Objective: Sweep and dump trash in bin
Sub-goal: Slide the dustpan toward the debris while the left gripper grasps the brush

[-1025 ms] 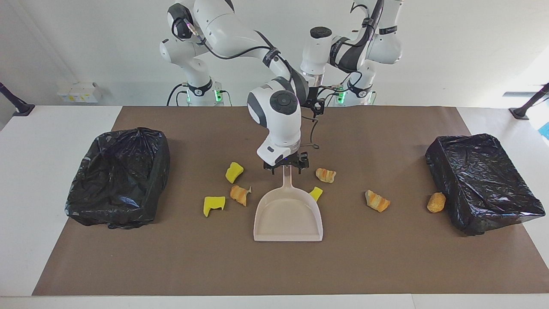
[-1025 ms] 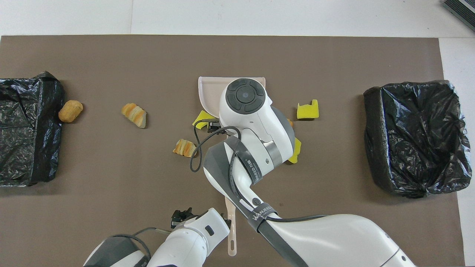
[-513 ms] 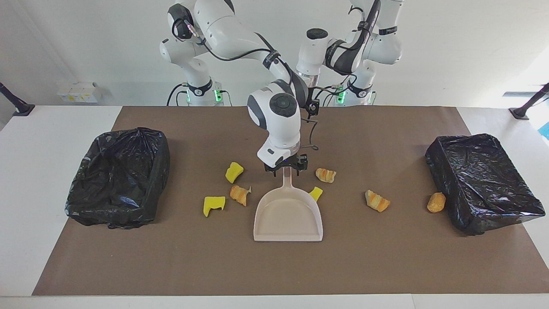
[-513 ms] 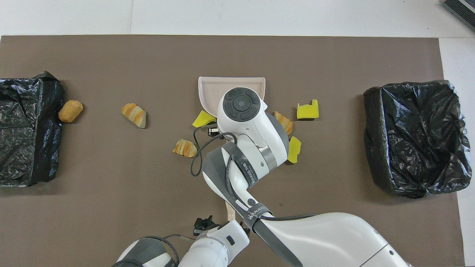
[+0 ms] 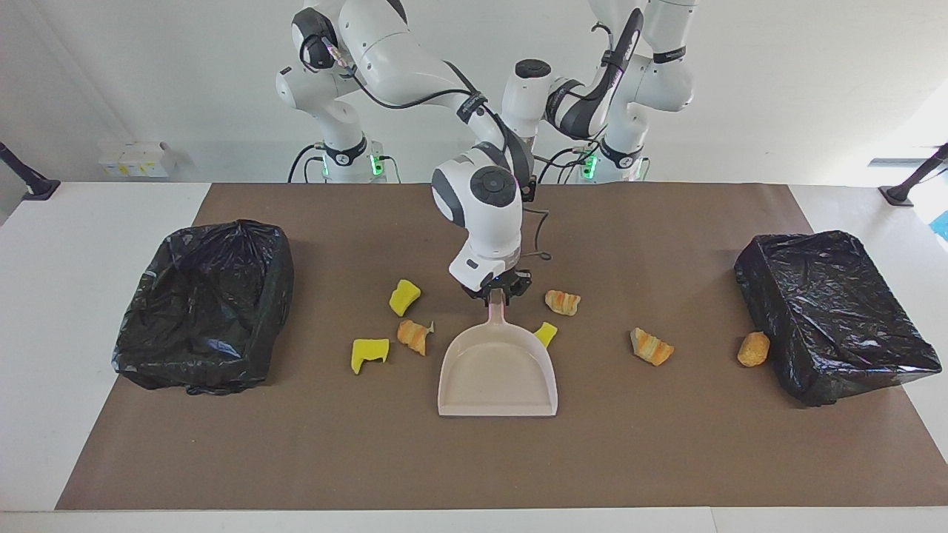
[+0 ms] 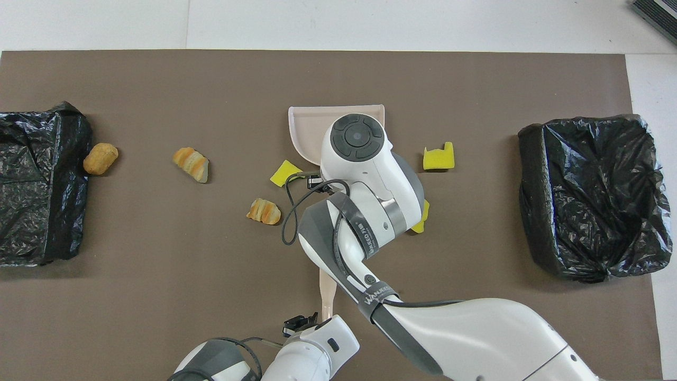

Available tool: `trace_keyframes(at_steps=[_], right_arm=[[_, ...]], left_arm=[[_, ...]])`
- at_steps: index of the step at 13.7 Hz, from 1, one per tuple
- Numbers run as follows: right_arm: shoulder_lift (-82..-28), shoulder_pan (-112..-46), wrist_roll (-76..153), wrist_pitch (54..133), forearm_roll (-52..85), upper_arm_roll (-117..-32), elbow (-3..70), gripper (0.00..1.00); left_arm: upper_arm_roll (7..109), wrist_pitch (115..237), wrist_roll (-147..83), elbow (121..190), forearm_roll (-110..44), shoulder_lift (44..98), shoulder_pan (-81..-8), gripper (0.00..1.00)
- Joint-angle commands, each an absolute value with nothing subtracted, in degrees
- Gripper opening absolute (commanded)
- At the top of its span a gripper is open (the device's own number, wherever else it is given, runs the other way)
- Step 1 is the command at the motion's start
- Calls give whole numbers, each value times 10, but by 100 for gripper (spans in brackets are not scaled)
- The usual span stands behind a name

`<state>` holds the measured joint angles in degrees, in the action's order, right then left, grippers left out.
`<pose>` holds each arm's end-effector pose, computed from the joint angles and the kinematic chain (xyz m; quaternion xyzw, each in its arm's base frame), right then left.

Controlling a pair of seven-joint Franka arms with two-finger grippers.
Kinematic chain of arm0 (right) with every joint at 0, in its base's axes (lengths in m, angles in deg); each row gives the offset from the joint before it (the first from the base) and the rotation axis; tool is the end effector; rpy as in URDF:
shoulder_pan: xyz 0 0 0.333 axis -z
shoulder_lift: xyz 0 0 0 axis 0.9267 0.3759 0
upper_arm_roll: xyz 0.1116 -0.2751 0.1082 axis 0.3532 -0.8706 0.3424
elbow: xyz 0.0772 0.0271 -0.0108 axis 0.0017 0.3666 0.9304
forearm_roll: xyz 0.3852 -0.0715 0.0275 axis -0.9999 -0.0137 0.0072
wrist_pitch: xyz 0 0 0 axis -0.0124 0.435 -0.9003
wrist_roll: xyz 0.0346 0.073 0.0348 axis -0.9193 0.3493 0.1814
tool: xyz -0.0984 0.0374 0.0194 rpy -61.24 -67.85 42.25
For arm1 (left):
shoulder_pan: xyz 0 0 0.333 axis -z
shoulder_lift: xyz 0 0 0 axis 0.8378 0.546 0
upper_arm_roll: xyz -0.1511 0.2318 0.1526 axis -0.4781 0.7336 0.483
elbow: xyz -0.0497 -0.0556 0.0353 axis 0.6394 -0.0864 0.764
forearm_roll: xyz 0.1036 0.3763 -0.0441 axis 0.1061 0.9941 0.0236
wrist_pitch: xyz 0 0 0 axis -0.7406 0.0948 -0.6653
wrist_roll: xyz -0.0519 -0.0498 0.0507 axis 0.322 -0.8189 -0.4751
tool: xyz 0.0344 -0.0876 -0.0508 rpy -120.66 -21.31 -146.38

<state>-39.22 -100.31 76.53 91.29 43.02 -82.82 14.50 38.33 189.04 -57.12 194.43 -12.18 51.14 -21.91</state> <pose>0.5948 0.3726 0.3642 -0.9995 0.0003 0.0188 0.0238 0.2481 -0.3811 0.3382 0.9869 -0.1173 0.0817 0.0745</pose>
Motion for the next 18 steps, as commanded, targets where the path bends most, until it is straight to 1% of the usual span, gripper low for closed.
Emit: trace_keyframes(at_steps=[1, 2, 4, 6, 9, 11, 12, 14, 17, 18], right_arm=[[-437, -978, 728, 877, 415, -825, 137, 0], [-456, -963, 705, 855, 407, -824, 137, 0], [-489, -929, 598, 808, 363, -825, 139, 0], [-517, -905, 533, 771, 349, -828, 145, 0], [-534, -867, 416, 728, 353, -830, 144, 0], [-541, -837, 288, 704, 374, -830, 146, 0], [-542, -830, 217, 693, 383, -830, 149, 0], [-559, -835, 124, 691, 430, -830, 179, 0], [-567, -838, -8, 705, 476, -829, 197, 0], [-567, -838, -63, 725, 494, -830, 202, 0]], left_arm=[[387, 1887, -591, 1938, -124, 520, -217, 4], [387, 1875, -595, 1938, -124, 519, -218, 0], [390, 1835, -596, 1931, -124, 512, -223, 0], [390, 1781, -596, 1902, -124, 501, -250, 0], [391, 1691, -596, 1862, -124, 467, -310, 0], [392, 1624, -596, 1826, -124, 450, -374, 0], [392, 1590, -593, 1803, -124, 449, -406, 0], [390, 1550, -588, 1765, -109, 458, -481, 0], [390, 1549, -533, 1760, -63, 471, -573, 0], [390, 1550, -504, 1760, -46, 472, -604, 0]])
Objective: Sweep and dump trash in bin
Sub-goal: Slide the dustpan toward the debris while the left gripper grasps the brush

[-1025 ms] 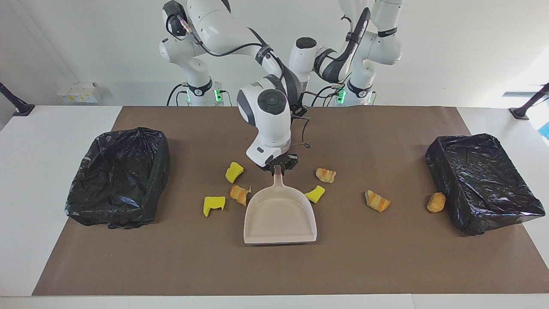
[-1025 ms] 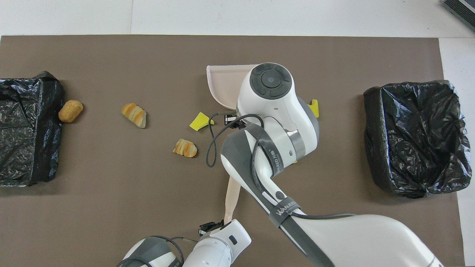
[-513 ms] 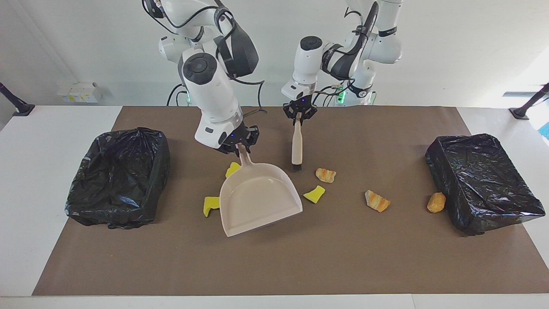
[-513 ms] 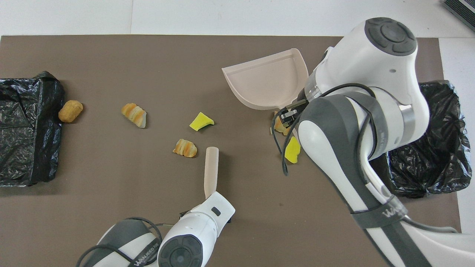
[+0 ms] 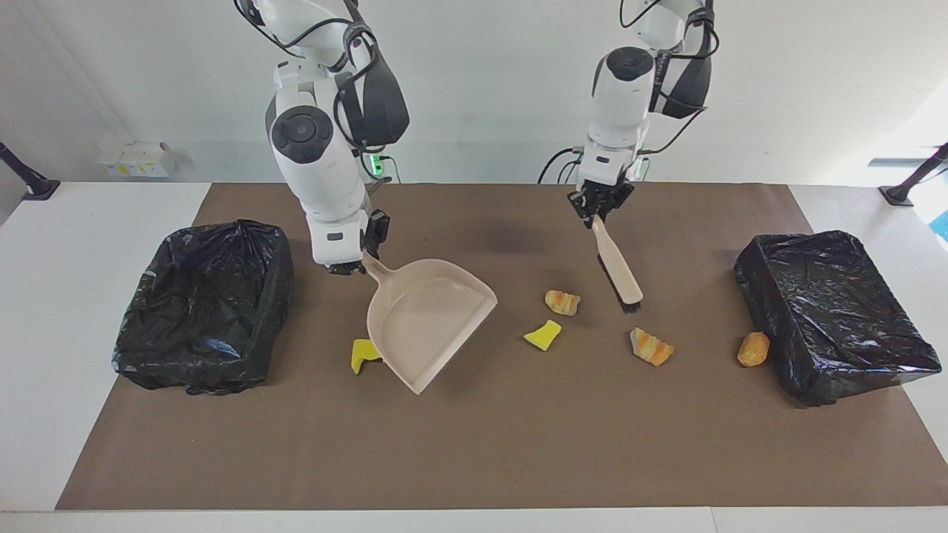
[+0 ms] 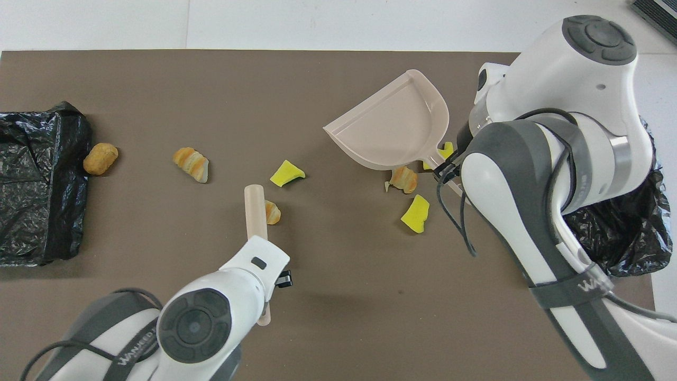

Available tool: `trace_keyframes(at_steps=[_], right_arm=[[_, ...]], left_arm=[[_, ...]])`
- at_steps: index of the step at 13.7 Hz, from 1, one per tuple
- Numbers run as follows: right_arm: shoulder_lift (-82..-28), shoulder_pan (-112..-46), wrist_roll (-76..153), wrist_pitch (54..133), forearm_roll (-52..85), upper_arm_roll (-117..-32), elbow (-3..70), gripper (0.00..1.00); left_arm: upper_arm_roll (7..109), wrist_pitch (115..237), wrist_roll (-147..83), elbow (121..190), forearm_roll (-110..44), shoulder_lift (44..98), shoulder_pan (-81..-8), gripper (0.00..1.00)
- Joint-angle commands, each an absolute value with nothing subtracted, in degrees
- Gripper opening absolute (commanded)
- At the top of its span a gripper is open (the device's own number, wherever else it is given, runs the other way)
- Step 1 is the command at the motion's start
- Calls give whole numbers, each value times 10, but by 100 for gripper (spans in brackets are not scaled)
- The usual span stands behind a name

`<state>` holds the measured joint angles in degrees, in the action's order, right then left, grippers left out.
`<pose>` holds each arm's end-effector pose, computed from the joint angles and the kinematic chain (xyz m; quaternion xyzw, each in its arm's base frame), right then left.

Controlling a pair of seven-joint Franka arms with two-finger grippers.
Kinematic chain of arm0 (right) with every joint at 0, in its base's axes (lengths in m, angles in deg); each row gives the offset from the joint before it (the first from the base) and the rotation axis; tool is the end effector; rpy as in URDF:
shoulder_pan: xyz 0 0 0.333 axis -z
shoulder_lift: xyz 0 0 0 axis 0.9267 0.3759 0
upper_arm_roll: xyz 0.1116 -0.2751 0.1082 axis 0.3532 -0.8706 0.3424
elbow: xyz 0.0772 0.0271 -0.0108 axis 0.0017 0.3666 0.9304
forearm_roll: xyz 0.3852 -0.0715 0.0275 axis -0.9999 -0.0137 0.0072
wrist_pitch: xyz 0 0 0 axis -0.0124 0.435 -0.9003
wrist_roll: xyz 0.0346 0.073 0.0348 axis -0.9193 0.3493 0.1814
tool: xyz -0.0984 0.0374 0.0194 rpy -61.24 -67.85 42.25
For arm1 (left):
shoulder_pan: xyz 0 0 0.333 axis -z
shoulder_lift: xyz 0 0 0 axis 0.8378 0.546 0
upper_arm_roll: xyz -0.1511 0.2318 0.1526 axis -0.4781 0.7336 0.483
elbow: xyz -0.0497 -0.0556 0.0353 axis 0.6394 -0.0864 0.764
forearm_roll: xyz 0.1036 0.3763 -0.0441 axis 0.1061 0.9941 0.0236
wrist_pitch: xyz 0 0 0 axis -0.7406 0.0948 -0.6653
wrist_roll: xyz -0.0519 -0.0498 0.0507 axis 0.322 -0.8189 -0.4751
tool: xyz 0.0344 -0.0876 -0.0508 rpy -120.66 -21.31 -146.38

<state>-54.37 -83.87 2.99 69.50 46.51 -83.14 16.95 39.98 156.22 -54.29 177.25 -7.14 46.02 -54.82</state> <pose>0.6047 0.1626 0.4907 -0.8700 -0.4859 0.0797 0.0247 0.4350 -0.1889 0.4561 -0.9898 -0.1308 -0.0403 0.0389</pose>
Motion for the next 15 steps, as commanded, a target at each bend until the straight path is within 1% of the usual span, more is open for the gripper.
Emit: trace_keyframes(at_steps=[1, 2, 4, 6, 8, 10, 12, 14, 15], right_arm=[[-566, -838, -103, 741, 511, -828, 208, 0], [-565, -838, -130, 752, 514, -828, 215, 0], [-552, -842, -219, 766, 514, -826, 226, 0], [-549, -865, -228, 806, 513, -825, 255, 0], [-545, -886, -219, 824, 510, -826, 265, 0], [-542, -888, -190, 838, 506, -825, 287, 0], [-543, -892, -181, 864, 505, -825, 309, 0], [-542, -901, -171, 872, 505, -825, 313, 0], [-542, -901, -172, 872, 505, -825, 313, 0]], left_arm=[[390, 1553, -475, 1760, -20, 484, -629, 0], [390, 1558, -459, 1759, 18, 495, -648, 0], [390, 1581, -437, 1751, 116, 553, -672, 0], [391, 1627, -435, 1743, 182, 597, -709, 0], [392, 1641, -425, 1722, 260, 629, -728, 0], [392, 1644, -426, 1692, 309, 652, -745, 0], [392, 1650, -427, 1664, 316, 673, -748, 0], [391, 1696, -424, 1674, 317, 674, -782, 0], [390, 1698, -423, 1677, 313, 674, -787, 0]])
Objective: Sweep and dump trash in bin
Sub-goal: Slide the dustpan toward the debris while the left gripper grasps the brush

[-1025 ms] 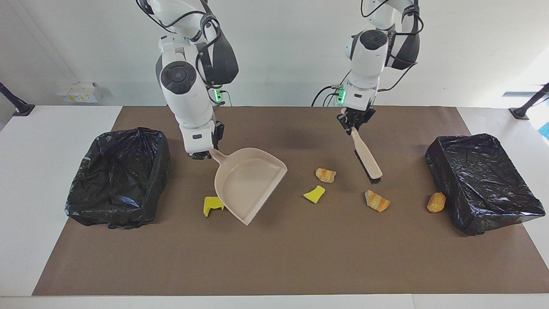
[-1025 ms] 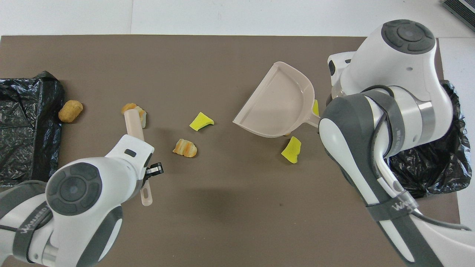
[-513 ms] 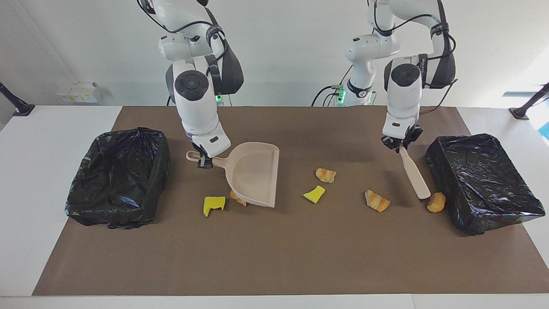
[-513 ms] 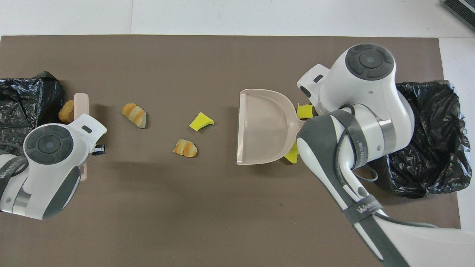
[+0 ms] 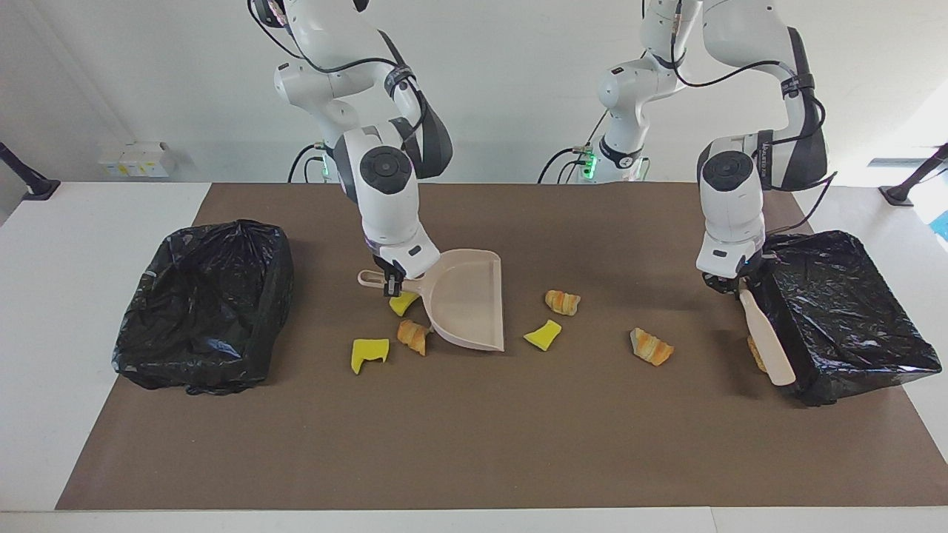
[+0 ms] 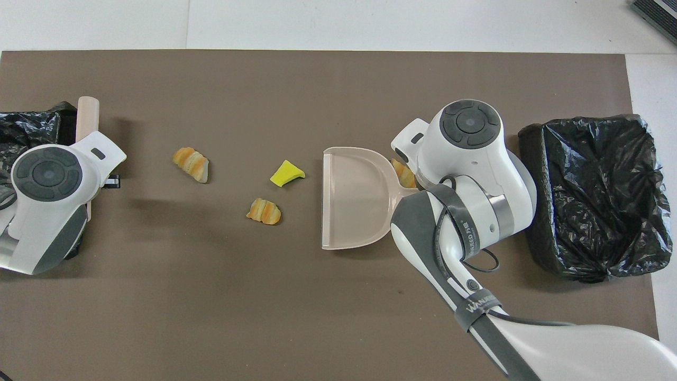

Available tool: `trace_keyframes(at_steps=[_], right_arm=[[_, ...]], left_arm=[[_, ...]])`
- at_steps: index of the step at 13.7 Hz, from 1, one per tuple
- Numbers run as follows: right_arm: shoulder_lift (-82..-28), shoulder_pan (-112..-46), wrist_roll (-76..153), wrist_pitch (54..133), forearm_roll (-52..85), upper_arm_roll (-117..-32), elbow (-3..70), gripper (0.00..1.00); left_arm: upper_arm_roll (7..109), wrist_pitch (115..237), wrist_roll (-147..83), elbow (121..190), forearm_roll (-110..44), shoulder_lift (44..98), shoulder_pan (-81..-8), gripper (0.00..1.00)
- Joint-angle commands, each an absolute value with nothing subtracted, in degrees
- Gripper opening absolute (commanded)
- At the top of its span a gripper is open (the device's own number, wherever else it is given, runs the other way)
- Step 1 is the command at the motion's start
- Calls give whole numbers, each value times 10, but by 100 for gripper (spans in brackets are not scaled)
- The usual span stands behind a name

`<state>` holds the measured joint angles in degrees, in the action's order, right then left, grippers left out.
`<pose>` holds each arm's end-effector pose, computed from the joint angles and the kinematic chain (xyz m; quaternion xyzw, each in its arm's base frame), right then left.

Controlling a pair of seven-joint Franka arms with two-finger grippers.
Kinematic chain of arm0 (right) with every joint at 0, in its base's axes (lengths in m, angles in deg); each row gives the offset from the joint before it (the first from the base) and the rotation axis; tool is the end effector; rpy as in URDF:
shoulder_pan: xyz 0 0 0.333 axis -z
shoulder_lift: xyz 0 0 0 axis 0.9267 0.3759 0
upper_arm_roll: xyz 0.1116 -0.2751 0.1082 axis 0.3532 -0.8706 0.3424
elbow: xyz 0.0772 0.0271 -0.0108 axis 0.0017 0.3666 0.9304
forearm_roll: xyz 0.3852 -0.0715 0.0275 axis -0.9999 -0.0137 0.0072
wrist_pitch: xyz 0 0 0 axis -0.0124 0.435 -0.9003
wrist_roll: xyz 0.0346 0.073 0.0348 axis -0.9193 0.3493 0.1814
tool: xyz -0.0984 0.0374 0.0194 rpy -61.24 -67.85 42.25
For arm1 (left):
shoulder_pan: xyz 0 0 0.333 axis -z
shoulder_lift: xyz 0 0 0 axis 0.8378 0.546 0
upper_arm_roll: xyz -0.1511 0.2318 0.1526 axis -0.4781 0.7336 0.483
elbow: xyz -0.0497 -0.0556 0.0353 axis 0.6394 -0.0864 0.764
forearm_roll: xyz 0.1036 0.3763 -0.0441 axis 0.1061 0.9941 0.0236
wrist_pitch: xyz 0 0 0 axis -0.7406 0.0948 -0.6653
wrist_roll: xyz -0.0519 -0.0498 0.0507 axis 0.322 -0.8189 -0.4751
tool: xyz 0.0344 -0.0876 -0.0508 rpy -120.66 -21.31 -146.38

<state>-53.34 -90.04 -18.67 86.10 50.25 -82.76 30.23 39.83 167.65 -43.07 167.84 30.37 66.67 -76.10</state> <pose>0.5811 0.2239 0.3937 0.7185 0.6921 -0.0684 0.0000 0.5657 0.0012 0.3794 -0.9697 -0.0057 -0.0888 0.2275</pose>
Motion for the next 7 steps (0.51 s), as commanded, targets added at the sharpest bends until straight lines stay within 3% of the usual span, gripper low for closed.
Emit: trace_keyframes(at_steps=[1, 7], right_arm=[[-542, -900, -172, 872, 505, -825, 313, 0], [-543, -901, -171, 871, 505, -825, 314, 0]], left_arm=[[390, 1697, -425, 1682, 304, 673, -784, 0], [388, 1691, -430, 1686, 97, 674, -738, 0]])
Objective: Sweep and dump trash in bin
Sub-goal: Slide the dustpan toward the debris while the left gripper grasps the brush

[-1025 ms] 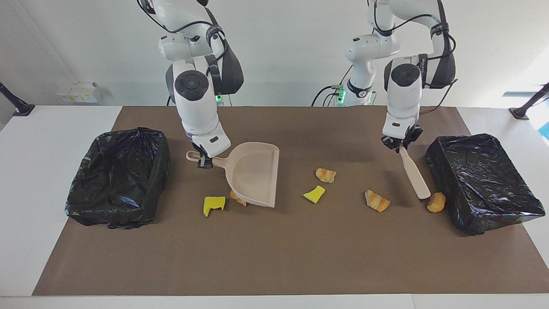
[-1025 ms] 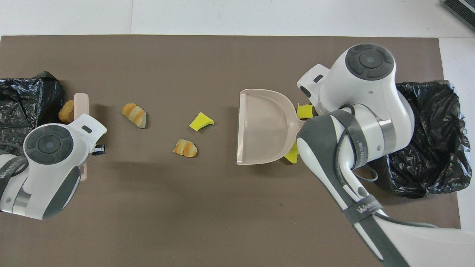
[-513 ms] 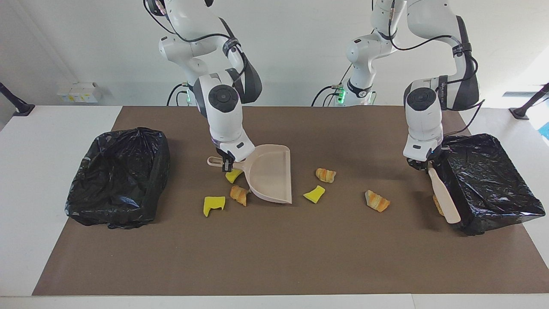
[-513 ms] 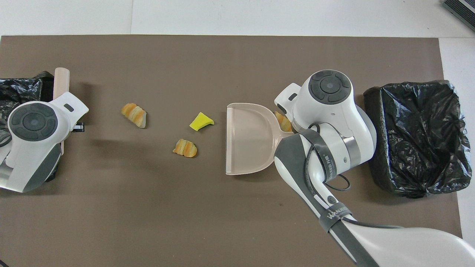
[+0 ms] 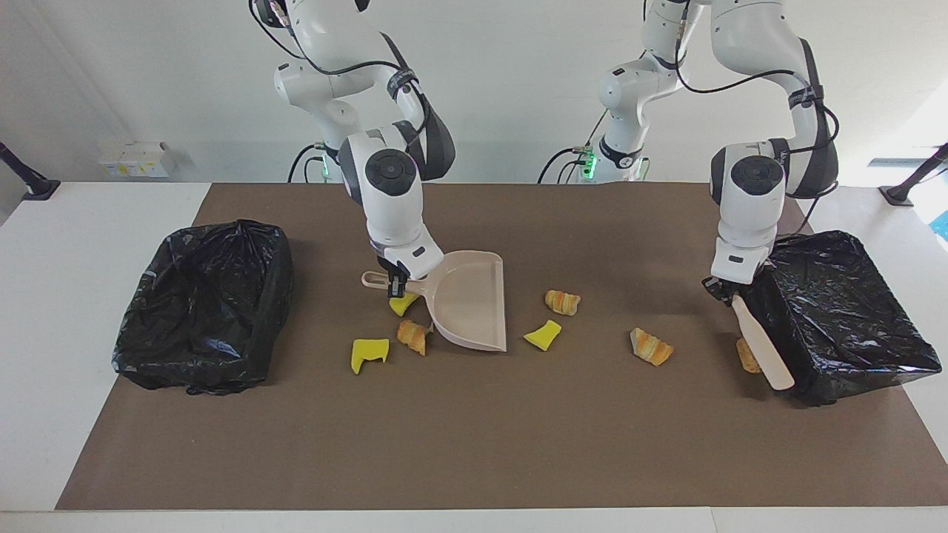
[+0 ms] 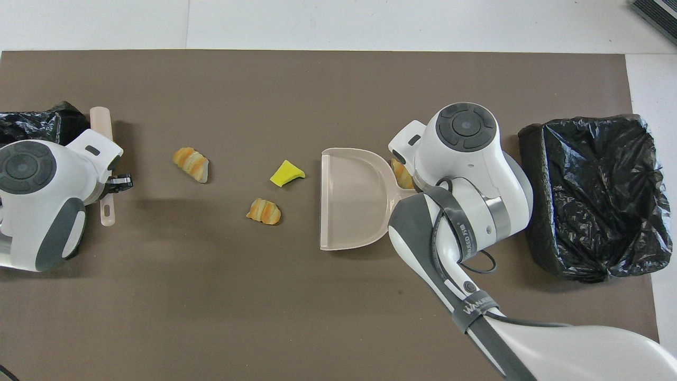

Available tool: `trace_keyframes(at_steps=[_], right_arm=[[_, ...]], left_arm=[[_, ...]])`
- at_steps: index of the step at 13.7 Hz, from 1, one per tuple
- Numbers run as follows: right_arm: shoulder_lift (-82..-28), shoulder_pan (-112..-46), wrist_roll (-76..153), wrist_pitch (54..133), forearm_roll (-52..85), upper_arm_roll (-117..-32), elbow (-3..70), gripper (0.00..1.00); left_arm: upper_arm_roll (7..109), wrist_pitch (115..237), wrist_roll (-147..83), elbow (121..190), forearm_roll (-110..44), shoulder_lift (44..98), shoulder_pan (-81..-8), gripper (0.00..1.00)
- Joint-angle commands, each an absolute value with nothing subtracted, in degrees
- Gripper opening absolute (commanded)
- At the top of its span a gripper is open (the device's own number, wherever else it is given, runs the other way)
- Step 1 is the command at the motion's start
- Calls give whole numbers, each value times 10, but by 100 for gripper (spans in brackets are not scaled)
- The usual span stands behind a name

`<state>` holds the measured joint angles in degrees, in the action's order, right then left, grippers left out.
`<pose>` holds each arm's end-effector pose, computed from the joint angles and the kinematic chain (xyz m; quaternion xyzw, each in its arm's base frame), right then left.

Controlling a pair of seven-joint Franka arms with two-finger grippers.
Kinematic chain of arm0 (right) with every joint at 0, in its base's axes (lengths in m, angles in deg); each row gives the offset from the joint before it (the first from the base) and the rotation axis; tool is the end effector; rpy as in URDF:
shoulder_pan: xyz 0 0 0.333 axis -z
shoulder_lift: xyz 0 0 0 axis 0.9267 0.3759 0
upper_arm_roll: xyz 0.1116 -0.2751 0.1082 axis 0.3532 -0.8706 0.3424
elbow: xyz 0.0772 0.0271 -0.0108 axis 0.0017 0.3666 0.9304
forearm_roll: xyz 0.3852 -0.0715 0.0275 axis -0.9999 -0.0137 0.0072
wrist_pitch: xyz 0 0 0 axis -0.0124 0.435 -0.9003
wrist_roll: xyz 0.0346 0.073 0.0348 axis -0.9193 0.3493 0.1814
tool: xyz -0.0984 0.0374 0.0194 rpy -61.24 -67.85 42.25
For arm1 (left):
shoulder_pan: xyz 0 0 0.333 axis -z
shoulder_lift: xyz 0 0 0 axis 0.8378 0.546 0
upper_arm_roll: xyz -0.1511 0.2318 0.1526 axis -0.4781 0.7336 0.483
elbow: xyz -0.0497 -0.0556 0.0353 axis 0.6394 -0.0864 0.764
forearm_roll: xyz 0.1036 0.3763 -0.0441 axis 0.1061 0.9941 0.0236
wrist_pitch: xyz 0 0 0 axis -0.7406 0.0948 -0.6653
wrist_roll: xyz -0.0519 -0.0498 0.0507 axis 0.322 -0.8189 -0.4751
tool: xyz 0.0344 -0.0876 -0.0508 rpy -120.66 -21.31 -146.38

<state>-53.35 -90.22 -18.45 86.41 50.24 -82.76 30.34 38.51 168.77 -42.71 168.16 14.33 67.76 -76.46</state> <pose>0.5806 0.2258 0.3933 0.7188 0.6920 -0.0666 0.0008 0.5642 -0.0150 0.3663 -0.9879 -0.0810 -0.0605 0.1173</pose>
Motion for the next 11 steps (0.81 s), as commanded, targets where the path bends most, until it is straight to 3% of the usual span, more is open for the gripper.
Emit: trace_keyframes(at_steps=[1, 3, 6, 11], right_arm=[[-542, -901, -172, 870, 505, -825, 313, 0], [-542, -894, -180, 857, 514, -826, 304, 0], [-542, -882, -184, 818, 513, -825, 273, 0], [-540, -904, -135, 823, 505, -825, 281, 0]], left_arm=[[388, 1690, -433, 1682, 68, 674, -722, 0], [390, 1671, -449, 1667, 41, 674, -669, 0], [390, 1561, -456, 1571, 32, 674, -660, 0], [394, 1560, -305, 1560, 32, 680, -765, 0]])
